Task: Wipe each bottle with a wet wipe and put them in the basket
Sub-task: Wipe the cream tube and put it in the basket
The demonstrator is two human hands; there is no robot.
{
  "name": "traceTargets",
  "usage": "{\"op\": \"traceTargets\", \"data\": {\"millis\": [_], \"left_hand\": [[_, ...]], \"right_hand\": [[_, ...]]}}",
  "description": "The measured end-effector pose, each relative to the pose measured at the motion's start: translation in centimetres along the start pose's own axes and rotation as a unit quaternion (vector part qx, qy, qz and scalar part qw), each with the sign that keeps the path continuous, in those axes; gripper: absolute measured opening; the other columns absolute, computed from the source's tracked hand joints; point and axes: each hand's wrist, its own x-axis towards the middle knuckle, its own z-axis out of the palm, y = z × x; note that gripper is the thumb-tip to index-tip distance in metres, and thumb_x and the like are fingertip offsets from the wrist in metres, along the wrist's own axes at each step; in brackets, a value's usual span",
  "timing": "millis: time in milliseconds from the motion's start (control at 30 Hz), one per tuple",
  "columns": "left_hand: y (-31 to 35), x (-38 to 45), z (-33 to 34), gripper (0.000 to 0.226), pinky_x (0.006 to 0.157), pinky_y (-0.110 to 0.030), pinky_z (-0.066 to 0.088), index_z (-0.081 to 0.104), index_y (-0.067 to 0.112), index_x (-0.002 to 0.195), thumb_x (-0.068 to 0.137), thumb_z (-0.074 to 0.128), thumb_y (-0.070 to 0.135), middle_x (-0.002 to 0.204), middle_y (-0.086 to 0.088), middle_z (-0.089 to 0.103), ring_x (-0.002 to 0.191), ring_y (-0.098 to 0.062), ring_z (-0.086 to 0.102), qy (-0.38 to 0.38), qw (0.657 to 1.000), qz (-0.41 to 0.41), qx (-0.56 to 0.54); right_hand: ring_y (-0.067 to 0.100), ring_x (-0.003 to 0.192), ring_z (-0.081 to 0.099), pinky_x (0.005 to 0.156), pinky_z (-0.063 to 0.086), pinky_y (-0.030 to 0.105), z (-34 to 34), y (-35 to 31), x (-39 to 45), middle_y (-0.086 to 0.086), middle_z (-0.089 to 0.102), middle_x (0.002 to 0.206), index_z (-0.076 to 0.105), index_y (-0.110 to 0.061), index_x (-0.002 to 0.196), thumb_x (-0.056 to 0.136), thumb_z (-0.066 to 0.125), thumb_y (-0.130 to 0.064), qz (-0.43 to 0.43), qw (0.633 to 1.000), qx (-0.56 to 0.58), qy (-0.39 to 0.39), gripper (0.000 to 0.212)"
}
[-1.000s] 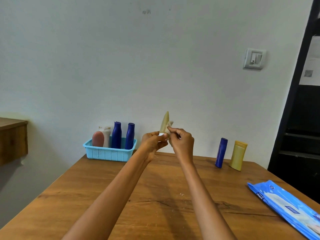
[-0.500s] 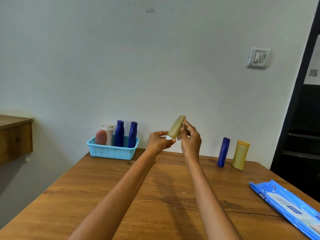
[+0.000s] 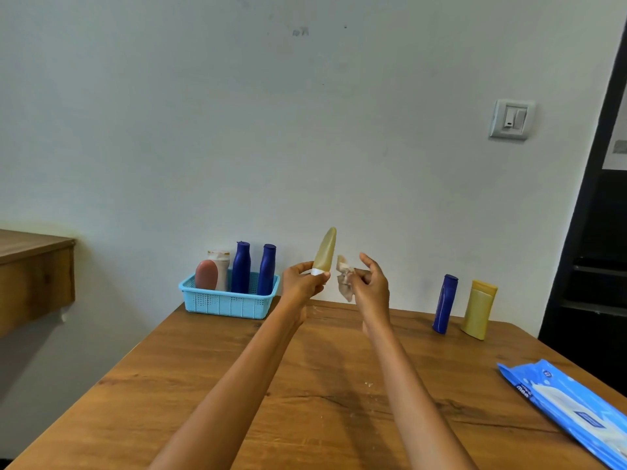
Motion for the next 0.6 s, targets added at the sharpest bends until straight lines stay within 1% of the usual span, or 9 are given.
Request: {"op": "traceTargets", "data": {"millis": [100,133,200,267,300,367,433,500,600], "left_hand": [[-0.3,0.2,-0.3,0.049,0.081,-0.029,0.055,0.053,0.001,0.125,0.079,0.071,0.002,0.106,-0.013,0.061,0.093,-0.023,0.062,-0.010,0.999,-0.001,0.044],[-0.4,0.2,-0.3,0.049,0.083,-0.030,0.054,0.053,0.002,0.125,0.079,0.071,0.003,0.109,-0.013,0.061,0.094,-0.022,0.062,-0.009,0.998,0.000,0.056],[-0.5,0.2,-0.2,0.048,0.084,-0.031,0.054,0.054,0.003,0.124,0.079,0.071,0.004,0.113,-0.015,0.062,0.094,-0.022,0.062,-0.005,0.998,0.005,0.069],[-0.5,0.2,0.1,0.048,0.081,-0.029,0.055,0.055,0.003,0.123,0.078,0.072,0.005,0.111,-0.014,0.063,0.093,-0.021,0.062,-0.004,0.997,0.015,0.073],[-0.6,0.2,0.3,0.048,0.078,-0.027,0.055,0.055,0.003,0.123,0.078,0.073,0.005,0.109,-0.014,0.064,0.091,-0.020,0.063,-0.004,0.997,0.020,0.076],[-0.7,0.1,0.5,0.047,0.075,-0.025,0.054,0.057,0.003,0.121,0.077,0.074,0.006,0.102,-0.012,0.066,0.088,-0.021,0.063,-0.003,0.997,0.025,0.074],[-0.7,0.0,0.4,0.045,0.074,-0.026,0.054,0.059,0.001,0.118,0.077,0.075,0.007,0.097,-0.012,0.066,0.087,-0.021,0.063,-0.003,0.998,0.025,0.058],[-0.8,0.1,0.1,0.044,0.074,-0.026,0.054,0.059,0.000,0.117,0.077,0.075,0.008,0.094,-0.012,0.065,0.085,-0.022,0.063,0.001,0.999,0.016,0.037],[-0.8,0.2,-0.2,0.043,0.072,-0.025,0.054,0.060,-0.001,0.116,0.077,0.075,0.010,0.092,-0.014,0.065,0.081,-0.021,0.062,0.000,1.000,0.002,0.026]], "right_hand": [[0.016,0.111,0.059,0.096,0.049,0.037,0.2,0.1,0.4,0.004,0.062,0.123,0.049,-0.018,0.134,0.092,0.056,-0.012,0.007,0.998,0.063,-0.021,0.042],[0.015,0.115,0.057,0.099,0.047,0.038,0.3,-0.1,0.5,0.003,0.060,0.126,0.051,-0.017,0.132,0.093,0.055,-0.011,-0.002,0.997,0.071,-0.030,0.040],[0.012,0.121,0.050,0.102,0.045,0.032,0.4,-0.6,0.5,0.000,0.052,0.134,0.053,-0.019,0.130,0.095,0.051,-0.011,-0.032,0.997,0.048,-0.050,0.036],[0.005,0.123,0.041,0.099,0.040,0.017,0.4,-0.9,0.4,-0.003,0.042,0.140,0.053,-0.016,0.130,0.096,0.047,-0.008,-0.091,0.994,-0.032,-0.050,0.036],[0.003,0.121,0.040,0.094,0.038,0.008,0.4,-1.0,0.2,-0.003,0.042,0.139,0.054,-0.013,0.130,0.096,0.047,-0.006,-0.130,0.987,-0.080,-0.047,0.036],[0.004,0.115,0.046,0.085,0.038,-0.001,0.5,-0.8,0.0,-0.001,0.050,0.131,0.059,-0.010,0.125,0.093,0.050,-0.001,-0.194,0.969,-0.145,-0.043,0.035],[0.006,0.105,0.055,0.080,0.043,0.001,0.6,-0.5,-0.3,0.003,0.058,0.119,0.064,-0.010,0.118,0.091,0.054,-0.002,-0.210,0.962,-0.168,-0.049,0.030],[0.003,0.091,0.057,0.073,0.044,0.001,0.7,-0.3,-0.6,0.005,0.061,0.106,0.069,-0.010,0.109,0.088,0.059,-0.004,-0.206,0.960,-0.180,-0.066,0.024],[0.005,0.086,0.057,0.069,0.040,-0.001,0.9,-0.4,-0.8,0.004,0.062,0.099,0.073,-0.008,0.098,0.086,0.061,-0.003,-0.185,0.965,-0.174,-0.072,0.018]]}}
